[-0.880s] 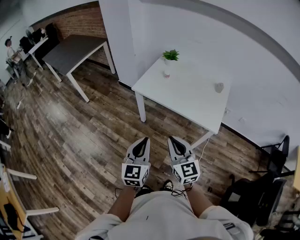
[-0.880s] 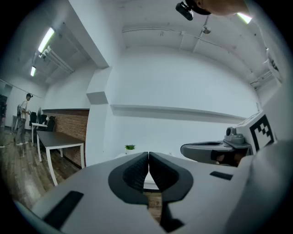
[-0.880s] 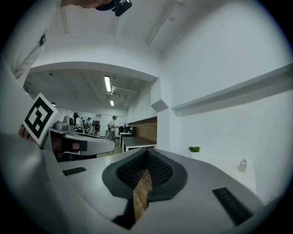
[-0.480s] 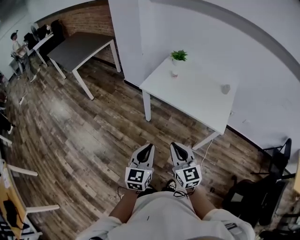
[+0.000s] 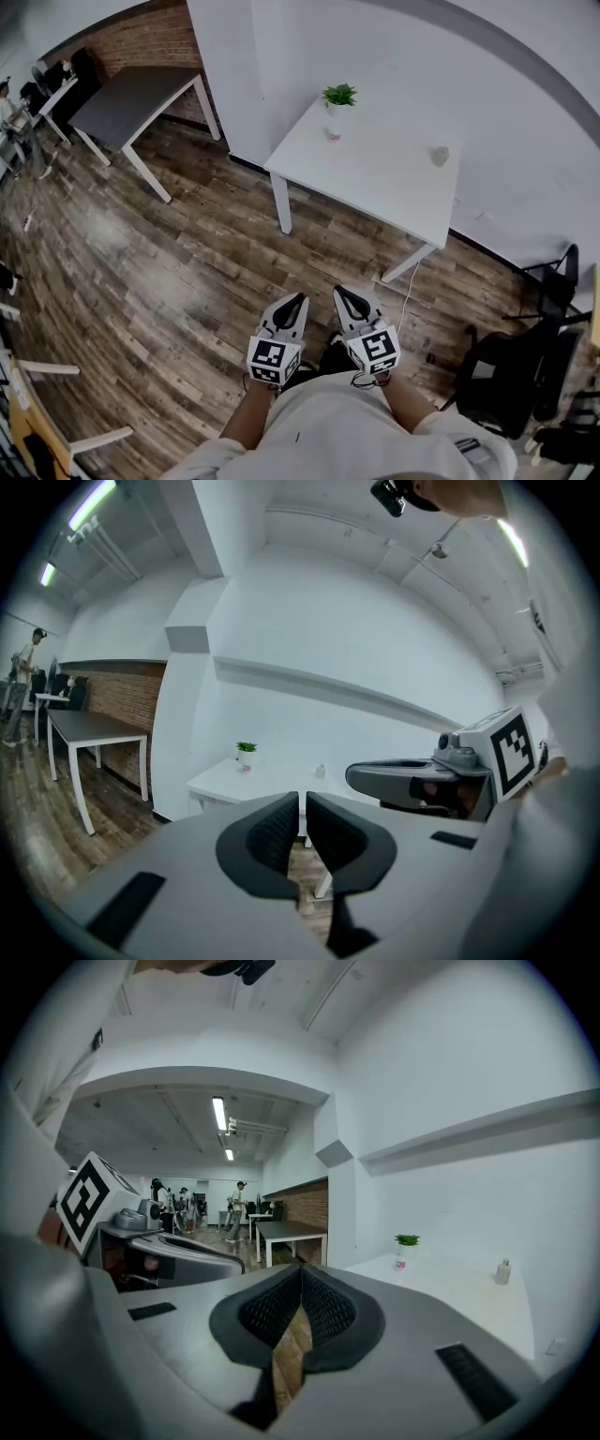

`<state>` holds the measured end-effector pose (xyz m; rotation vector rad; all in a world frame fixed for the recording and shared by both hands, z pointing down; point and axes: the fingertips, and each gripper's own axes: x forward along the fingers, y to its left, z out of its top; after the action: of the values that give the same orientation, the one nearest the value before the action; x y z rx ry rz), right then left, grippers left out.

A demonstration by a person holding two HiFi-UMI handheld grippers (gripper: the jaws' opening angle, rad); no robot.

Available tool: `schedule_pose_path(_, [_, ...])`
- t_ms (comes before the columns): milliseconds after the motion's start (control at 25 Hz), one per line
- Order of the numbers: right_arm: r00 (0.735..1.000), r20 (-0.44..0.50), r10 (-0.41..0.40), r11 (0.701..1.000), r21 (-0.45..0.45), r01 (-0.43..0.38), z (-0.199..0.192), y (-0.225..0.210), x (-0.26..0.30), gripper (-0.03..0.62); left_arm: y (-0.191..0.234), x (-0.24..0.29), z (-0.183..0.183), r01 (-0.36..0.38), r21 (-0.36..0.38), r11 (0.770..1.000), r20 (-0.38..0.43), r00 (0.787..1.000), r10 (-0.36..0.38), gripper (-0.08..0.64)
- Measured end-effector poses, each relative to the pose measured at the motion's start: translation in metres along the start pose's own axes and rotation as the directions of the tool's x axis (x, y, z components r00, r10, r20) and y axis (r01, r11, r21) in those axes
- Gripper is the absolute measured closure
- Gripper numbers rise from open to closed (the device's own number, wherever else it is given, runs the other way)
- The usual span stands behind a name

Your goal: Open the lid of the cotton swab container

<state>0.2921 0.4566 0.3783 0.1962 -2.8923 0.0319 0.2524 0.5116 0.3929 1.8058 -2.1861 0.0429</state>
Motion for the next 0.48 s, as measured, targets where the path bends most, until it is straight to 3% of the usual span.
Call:
schedule_pose_path(200, [1.0,-0.012,0.012,1.0,0.016,-0.011,-0.001,-0.026,0.03,0.587,0.017,0.035,0.003,-0.011,0.0,1.0,-0.015,1.0,0.011,0.535])
schedule_pose_path(360, [0.999,0.011,0.033,0.999,0.027,-0.033,0.002,-0.059,0.071,0.563,0.047,0.074,0.013,-0.046,0.019,0.999,-0.033,0.998,0.047,0.453])
schedule_pose_path(480, [0.998,0.006,0.056,0.998,0.033,-0.056,0.008,-0.084,0.104,0.532,0.072,0.104,0.027,-0.063,0.027,0.998,-0.047,0.997,0.064,0.451])
